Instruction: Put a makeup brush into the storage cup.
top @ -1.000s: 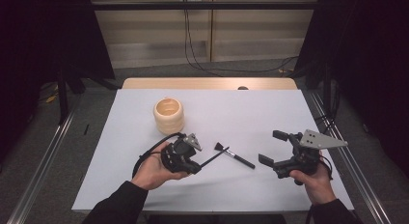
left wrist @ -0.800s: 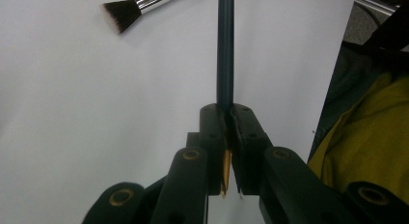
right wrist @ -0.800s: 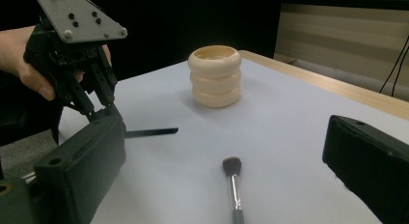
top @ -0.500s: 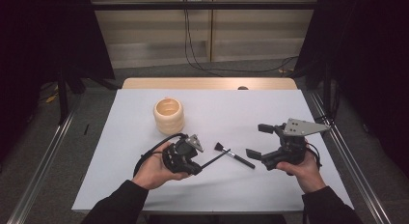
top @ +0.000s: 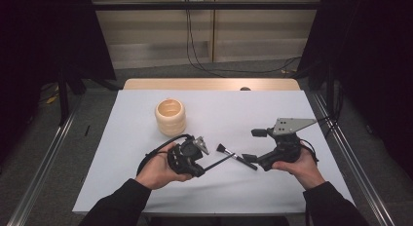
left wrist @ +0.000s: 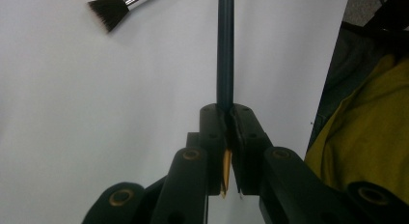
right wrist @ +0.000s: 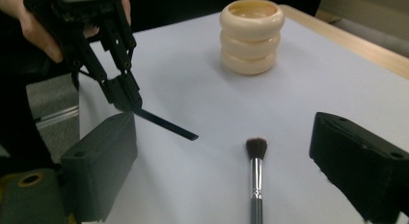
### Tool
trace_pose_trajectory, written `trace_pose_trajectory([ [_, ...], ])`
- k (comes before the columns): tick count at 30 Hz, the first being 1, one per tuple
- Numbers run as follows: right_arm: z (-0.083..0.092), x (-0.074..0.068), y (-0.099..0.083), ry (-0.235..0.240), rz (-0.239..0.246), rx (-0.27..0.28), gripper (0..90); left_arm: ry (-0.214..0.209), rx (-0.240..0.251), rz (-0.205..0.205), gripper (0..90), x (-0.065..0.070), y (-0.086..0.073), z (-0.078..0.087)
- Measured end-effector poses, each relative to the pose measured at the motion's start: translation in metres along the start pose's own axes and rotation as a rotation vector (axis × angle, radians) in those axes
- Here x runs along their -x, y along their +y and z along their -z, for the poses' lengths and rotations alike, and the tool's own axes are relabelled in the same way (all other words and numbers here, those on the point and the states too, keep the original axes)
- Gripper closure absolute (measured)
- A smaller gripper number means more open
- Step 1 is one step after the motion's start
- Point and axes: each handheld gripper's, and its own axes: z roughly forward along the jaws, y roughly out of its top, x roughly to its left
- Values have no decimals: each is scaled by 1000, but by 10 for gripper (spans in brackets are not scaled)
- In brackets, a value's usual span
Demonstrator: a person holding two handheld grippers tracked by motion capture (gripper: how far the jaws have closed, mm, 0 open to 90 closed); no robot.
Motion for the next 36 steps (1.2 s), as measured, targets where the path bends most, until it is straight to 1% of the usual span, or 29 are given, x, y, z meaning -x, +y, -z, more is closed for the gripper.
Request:
trace_pose_trajectory([
  [1, -1, 0, 1, 7, 14, -19, 80, 0, 0, 9, 845, 1, 0, 0],
  [3, -3, 0, 3, 29, 27, -59, 80, -2, -4, 3, 845, 2, 2, -1],
  [4, -5, 0, 5, 33, 44, -83, 82, -1, -5, 5, 845, 2, 2, -1],
  [5, -6, 1, 6, 46, 56, -106, 93, -1, -17, -7, 845, 2, 3, -1],
  [9, -13, 0, 11, 96, 92, -190, 158, -6, -25, -12, 845, 3, 4, -3],
  [10, -14, 0, 13, 108, 103, -213, 174, -3, -20, 3, 845, 4, 4, -3],
  [11, -16, 0, 14, 112, 115, -236, 188, -6, -49, -33, 845, 2, 4, -2],
  [12, -18, 0, 15, 124, 122, -252, 203, 0, -28, -4, 845, 4, 4, -4],
  [13, -19, 0, 16, 145, 127, -272, 225, -2, -47, -29, 844, 2, 4, -2],
  [14, -21, -1, 17, 153, 137, -289, 241, -3, -47, -41, 845, 2, 5, -2],
  [15, -22, -1, 19, 156, 142, -310, 241, -2, -39, -16, 845, 4, 5, -3],
  [16, -24, -1, 20, 168, 143, -322, 247, -5, -40, -24, 845, 4, 5, -3],
  [17, -25, -1, 22, 175, 141, -339, 262, 0, -69, -53, 844, 3, 6, -2],
  [18, -26, -1, 23, 173, 140, -354, 265, 2, -52, -33, 845, 4, 5, -3],
  [20, -27, -1, 25, 177, 152, -381, 288, -3, -62, -32, 844, 4, 6, -3],
  [22, -29, -1, 28, 200, 160, -396, 319, 0, -70, -47, 845, 4, 6, -3],
  [23, -30, -1, 29, 204, 165, -408, 323, -5, -67, -43, 844, 5, 7, -4],
  [24, -30, -1, 30, 203, 172, -421, 340, -10, -79, -56, 845, 5, 7, -4],
  [25, -32, -1, 30, 213, 183, -433, 360, -6, -69, -40, 844, 6, 7, -5],
  [26, -33, -2, 31, 222, 191, -448, 367, -9, -75, -44, 845, 6, 7, -5],
  [27, -34, -2, 31, 217, 199, -456, 369, -4, -71, -60, 844, 6, 8, -6],
  [28, -36, -2, 32, 228, 210, -469, 385, 0, -73, -59, 845, 6, 8, -6],
  [29, -37, -3, 32, 225, 221, -480, 394, 5, -64, -44, 845, 8, 8, -7],
  [30, -39, -3, 32, 231, 225, -486, 398, 2, -68, -54, 845, 7, 9, -7],
  [31, -40, -3, 33, 237, 236, -495, 411, 1, -66, -45, 845, 8, 8, -8],
  [32, -42, -4, 33, 243, 236, -497, 416, -14, -80, -56, 844, 7, 9, -7],
  [33, -43, -4, 33, 249, 250, -508, 425, -8, -75, -50, 844, 9, 9, -8],
  [34, -45, -6, 33, 251, 246, -513, 431, -15, -96, -66, 844, 8, 9, -8],
  [36, -49, -8, 33, 260, 254, -543, 438, -7, -90, -62, 845, 10, 9, -10],
])
